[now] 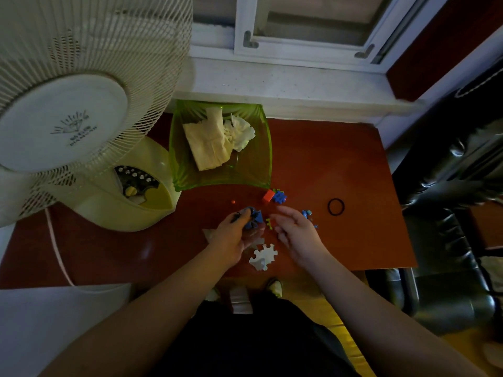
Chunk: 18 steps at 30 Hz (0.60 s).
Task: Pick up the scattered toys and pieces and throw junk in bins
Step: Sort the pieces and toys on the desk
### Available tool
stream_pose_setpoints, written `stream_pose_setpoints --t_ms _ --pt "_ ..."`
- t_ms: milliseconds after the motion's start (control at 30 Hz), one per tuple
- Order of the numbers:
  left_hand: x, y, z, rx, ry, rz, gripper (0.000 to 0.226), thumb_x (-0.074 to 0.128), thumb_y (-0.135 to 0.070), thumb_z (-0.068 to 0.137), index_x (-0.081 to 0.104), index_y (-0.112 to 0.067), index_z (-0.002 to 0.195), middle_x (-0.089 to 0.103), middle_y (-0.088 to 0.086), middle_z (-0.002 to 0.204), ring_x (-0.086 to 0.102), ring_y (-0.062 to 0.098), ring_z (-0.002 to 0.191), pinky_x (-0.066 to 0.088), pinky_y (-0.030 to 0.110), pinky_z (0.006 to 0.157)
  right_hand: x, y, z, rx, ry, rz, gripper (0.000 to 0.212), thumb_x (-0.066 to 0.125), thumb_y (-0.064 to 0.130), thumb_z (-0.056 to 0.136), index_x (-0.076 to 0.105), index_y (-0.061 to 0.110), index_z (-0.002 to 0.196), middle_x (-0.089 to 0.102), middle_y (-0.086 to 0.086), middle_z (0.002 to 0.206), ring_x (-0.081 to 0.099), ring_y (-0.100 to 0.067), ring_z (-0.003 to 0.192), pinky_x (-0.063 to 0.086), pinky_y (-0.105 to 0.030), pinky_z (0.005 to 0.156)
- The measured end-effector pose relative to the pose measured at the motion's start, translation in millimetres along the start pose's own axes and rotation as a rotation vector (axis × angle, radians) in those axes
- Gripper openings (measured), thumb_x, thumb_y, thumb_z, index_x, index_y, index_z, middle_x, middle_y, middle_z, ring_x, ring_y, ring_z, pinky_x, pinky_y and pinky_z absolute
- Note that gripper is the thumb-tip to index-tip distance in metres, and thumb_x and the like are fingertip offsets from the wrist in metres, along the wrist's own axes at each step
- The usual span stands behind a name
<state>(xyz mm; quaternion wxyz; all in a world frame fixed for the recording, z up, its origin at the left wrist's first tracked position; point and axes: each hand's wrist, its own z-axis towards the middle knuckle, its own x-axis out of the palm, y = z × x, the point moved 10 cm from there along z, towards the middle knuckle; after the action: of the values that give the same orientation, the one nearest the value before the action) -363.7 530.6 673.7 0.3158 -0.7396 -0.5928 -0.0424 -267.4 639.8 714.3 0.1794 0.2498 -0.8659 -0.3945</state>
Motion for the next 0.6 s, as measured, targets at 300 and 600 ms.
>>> stream_pose_setpoints --t_ms 300,600 --pt "-3.5 -1.7 -3.5 0.058 -0.069 0.069 0.021 0.058 -0.022 0.094 0.059 -0.008 0.109 0.068 0.017 0.103 0.071 0.026 0.087 0.059 0.036 0.074 -98.9 -6.9 -3.0 -0.074 -0.232 -0.515 0.014 0.061 0.023 0.092 0.064 0.022 0.106 0.071 -0.001 0.095 0.063 -0.011 0.066 0.048 -0.022 0.06" --pt "1.5 3.7 -13.3 0.103 -0.064 0.116 0.021 0.058 -0.011 0.093 0.058 -0.006 0.113 0.068 0.013 0.103 0.067 0.022 0.094 0.053 0.033 0.085 -97.9 -18.6 15.2 -0.235 -0.022 -0.956 0.025 0.063 0.018 0.089 0.061 0.026 0.112 0.056 0.01 0.109 0.055 -0.007 0.098 0.043 -0.019 0.078"
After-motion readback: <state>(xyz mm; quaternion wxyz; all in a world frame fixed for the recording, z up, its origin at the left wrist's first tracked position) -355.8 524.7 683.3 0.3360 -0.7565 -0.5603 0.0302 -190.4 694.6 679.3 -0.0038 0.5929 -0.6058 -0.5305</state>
